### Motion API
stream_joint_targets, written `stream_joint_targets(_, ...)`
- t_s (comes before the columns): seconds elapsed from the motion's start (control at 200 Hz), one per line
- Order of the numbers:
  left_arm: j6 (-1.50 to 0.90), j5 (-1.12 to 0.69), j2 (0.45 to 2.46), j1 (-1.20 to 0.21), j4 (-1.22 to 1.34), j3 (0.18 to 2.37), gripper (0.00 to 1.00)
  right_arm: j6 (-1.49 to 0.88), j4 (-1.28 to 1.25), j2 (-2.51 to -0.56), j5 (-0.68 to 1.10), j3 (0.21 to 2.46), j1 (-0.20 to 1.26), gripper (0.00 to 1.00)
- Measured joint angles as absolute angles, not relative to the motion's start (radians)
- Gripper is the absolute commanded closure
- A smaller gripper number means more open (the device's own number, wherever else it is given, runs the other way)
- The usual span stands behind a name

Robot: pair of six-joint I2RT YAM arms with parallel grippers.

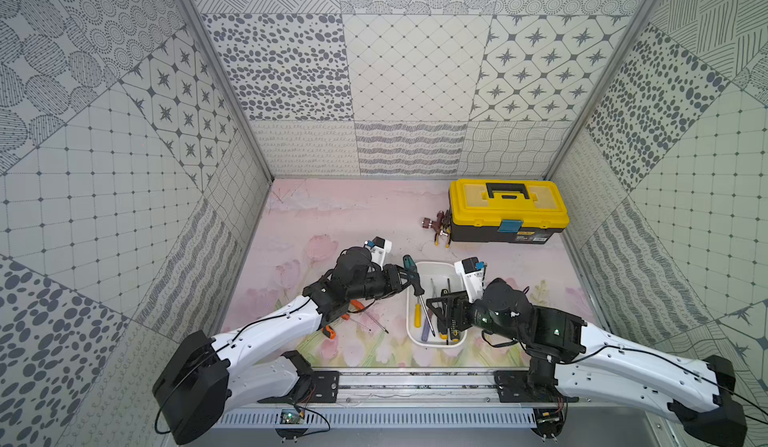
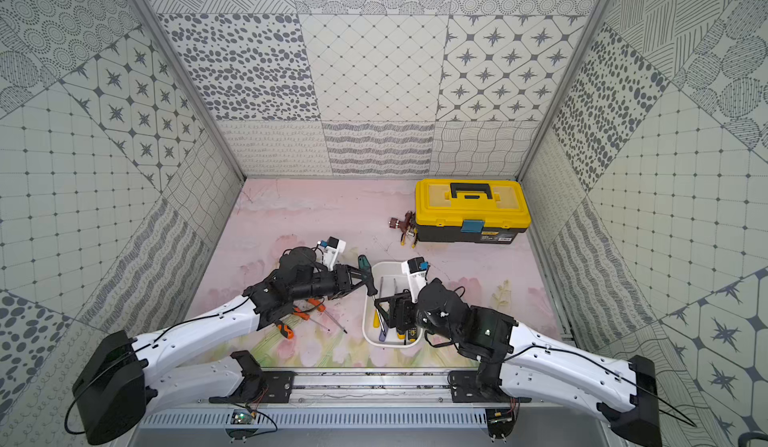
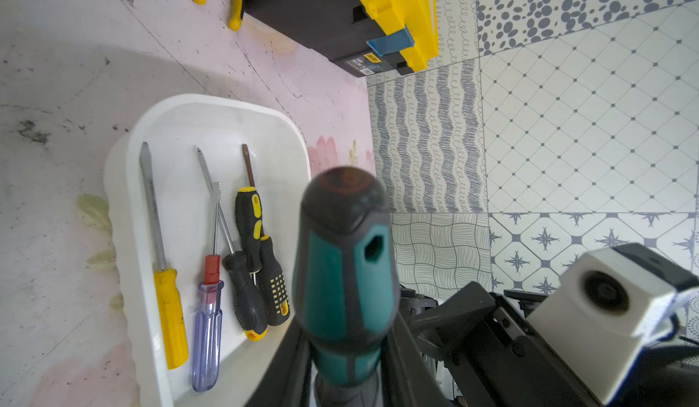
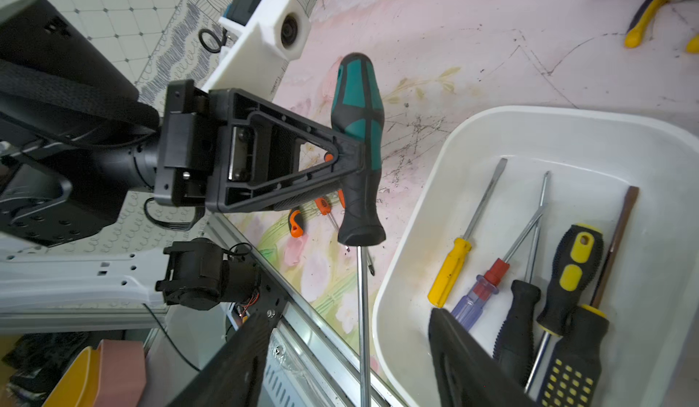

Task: Put the screwdriver on the desktop into the storage box
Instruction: Place the screwdriver in the storage box.

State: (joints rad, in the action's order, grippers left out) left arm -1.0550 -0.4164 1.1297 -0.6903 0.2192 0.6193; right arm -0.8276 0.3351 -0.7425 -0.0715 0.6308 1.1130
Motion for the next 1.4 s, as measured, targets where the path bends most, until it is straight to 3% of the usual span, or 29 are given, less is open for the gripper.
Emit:
stream_joint_targets(0.23, -1.073, -0.482, 1.112, -0.69, 0.368, 0.57, 1.0, -0.873, 0.18, -0.667, 0.164, 0.521, 1.025, 0.36)
stream_joint_targets(0.54, -1.123, -0.569, 1.112, -0.69, 0.562, 0.534, 1.0, -0.91, 0.077, -0.714, 0.273, 0.485, 1.016, 0.49)
stream_joint_targets(0.69, -1.14, -0.593, 1.112, -0.69, 0.627, 0.523, 1.0, -0.923, 0.043, -0.713, 0.289, 0.481, 1.01, 0.73)
stream_joint_targets(0.845, -1.152, -0.601, 1.109, -0.69, 0.672, 0.509, 1.0, -0.937, 0.025, -0.713, 0.291, 0.478, 1.009, 0.9)
stream_joint_targets(0.961, -1.157, -0.599, 1.097, -0.69, 0.683, 0.498, 1.0, -0.93, 0.018, -0.714, 0.292, 0.476, 1.008, 1.0)
stream_joint_targets(1.106, -1.147, -0.587, 1.074, -0.69, 0.659, 0.496, 1.0, -0.923, 0.008, -0.727, 0.287, 0.479, 1.01, 1.0)
stream_joint_targets(1.141, -1.142, -0.579, 1.069, -0.69, 0.642, 0.499, 0.92, -0.919, 0.012, -0.733, 0.283, 0.482, 1.011, 1.0)
stream_joint_targets(1.231, -1.125, -0.558, 1.059, -0.691, 0.586, 0.513, 0.46, -0.905, 0.038, -0.748, 0.264, 0.498, 1.012, 1.0)
stream_joint_targets(1.256, -1.116, -0.55, 1.057, -0.691, 0.567, 0.519, 0.37, -0.904, 0.043, -0.751, 0.26, 0.503, 1.013, 1.0)
stream_joint_targets(1.321, -1.095, -0.537, 1.05, -0.691, 0.534, 0.532, 0.28, -0.908, 0.085, -0.757, 0.22, 0.511, 1.012, 1.0)
stream_joint_targets(1.401, -1.076, -0.517, 1.044, -0.692, 0.501, 0.542, 0.24, -0.91, 0.148, -0.762, 0.177, 0.511, 1.008, 1.0)
